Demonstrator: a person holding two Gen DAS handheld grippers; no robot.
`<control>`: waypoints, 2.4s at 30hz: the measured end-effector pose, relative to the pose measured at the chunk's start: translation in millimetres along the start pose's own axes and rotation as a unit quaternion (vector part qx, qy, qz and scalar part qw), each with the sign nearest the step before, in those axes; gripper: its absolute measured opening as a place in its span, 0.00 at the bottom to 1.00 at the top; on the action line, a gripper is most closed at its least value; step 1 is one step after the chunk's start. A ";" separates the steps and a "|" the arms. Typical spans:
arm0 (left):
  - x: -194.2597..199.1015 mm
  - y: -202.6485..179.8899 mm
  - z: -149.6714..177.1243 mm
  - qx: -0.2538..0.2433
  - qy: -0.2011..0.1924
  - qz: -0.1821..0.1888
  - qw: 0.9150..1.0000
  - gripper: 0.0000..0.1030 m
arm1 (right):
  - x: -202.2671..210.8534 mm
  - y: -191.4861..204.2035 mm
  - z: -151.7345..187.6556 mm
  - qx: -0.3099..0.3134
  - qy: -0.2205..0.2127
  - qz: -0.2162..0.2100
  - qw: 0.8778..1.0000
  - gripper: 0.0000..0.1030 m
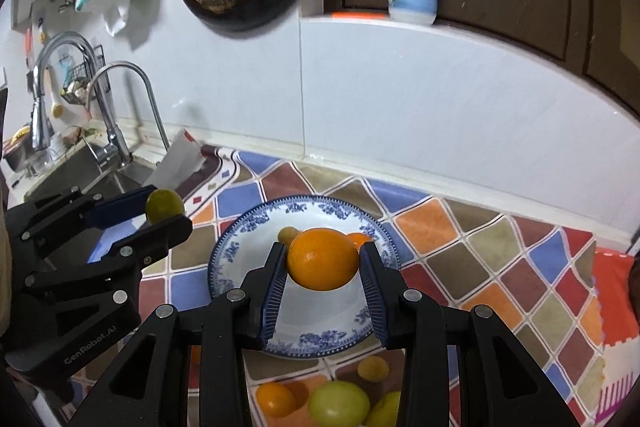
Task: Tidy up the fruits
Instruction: 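Carry the lime and orange onto the plate and open both tools, then lift both open tools up away from the plate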
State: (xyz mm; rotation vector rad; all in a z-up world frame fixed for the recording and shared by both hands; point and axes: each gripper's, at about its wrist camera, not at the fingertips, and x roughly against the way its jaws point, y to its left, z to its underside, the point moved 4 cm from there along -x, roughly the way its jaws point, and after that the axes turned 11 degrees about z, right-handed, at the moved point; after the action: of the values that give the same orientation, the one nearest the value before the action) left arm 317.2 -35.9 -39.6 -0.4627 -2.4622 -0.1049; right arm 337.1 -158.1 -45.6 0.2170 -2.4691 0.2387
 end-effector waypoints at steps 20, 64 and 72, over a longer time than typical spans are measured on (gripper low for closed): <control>-105.6 29.1 16.4 0.031 0.118 0.055 0.991 0.33 | -107.5 1.1 12.9 0.001 0.135 -0.045 0.990 0.37; 3.4 22.5 3.4 0.038 0.026 0.008 0.999 0.83 | -13.3 -1.3 -2.2 0.003 0.032 0.045 0.998 0.64; 47.2 11.8 12.3 0.032 -0.004 -0.015 0.999 0.90 | 27.6 2.4 7.4 -0.012 0.000 0.050 0.999 0.69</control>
State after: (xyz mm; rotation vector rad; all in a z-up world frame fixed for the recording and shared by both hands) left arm 279.3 -8.3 -21.8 -0.3997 -2.4735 -0.0361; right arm 310.7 -160.1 -34.7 0.0830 -2.4847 0.2522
